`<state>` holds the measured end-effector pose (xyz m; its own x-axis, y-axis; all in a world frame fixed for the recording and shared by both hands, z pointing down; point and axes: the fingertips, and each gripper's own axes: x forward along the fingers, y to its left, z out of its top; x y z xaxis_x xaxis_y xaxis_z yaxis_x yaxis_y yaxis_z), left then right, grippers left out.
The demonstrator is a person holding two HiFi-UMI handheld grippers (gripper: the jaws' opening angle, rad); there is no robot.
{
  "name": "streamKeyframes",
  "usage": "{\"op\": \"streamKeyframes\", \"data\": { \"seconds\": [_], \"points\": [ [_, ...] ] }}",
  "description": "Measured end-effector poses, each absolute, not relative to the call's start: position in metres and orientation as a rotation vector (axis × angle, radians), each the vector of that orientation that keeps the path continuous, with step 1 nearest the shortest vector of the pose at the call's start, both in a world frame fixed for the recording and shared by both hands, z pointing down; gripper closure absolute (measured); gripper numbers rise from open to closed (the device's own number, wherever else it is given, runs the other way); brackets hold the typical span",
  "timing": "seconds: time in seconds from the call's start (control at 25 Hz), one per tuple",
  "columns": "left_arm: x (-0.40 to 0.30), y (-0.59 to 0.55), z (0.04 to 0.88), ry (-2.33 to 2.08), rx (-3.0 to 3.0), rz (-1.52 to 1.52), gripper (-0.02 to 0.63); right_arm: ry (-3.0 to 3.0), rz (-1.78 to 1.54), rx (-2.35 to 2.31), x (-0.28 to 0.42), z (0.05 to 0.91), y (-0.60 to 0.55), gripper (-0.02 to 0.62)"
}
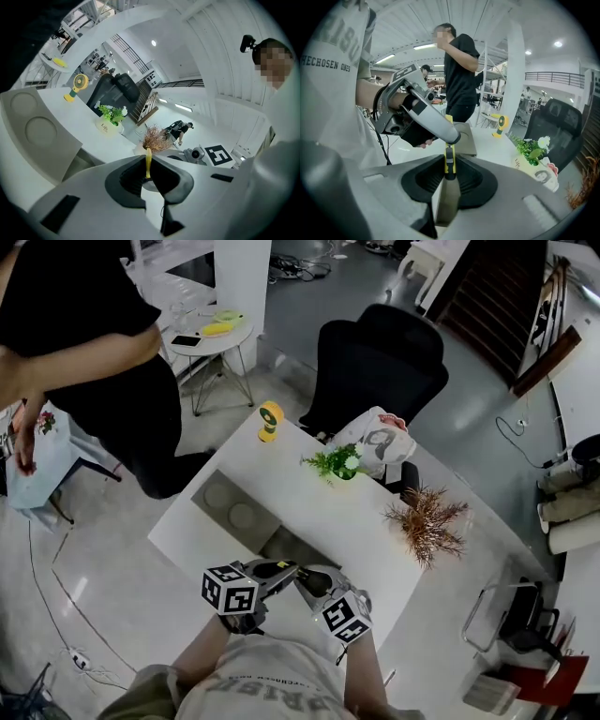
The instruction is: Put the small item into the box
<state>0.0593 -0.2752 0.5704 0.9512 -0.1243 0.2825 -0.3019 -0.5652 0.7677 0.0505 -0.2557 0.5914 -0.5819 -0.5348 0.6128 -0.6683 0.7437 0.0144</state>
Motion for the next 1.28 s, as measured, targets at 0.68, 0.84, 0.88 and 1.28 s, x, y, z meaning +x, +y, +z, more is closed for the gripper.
{"op": "streamKeyframes", "data": {
  "seconds": [0.68, 0.84, 0.88, 1.28],
  "points": [
    [0.037, -0.267, 0.604, -0.452, 2.362, 0.527, 0.342, -2.162, 0.34, 0.866, 0.069, 0.634, -0.256, 0.525],
    [0.025, -0.266, 0.616, -0.508, 2.371, 0.604, 0.333, -2.087, 0.392, 0.877, 0.076, 0.653, -0.259, 0.525],
    [0.022, -0.265, 0.619, -0.519, 2.371, 0.615, 0.333, -2.072, 0.402, 0.876, 0.077, 0.658, -0.259, 0.525],
    [0.006, -0.26, 0.645, -0.578, 2.372, 0.749, 0.333, -1.925, 0.505, 0.818, 0.086, 0.707, -0.263, 0.525]
  ]
}}
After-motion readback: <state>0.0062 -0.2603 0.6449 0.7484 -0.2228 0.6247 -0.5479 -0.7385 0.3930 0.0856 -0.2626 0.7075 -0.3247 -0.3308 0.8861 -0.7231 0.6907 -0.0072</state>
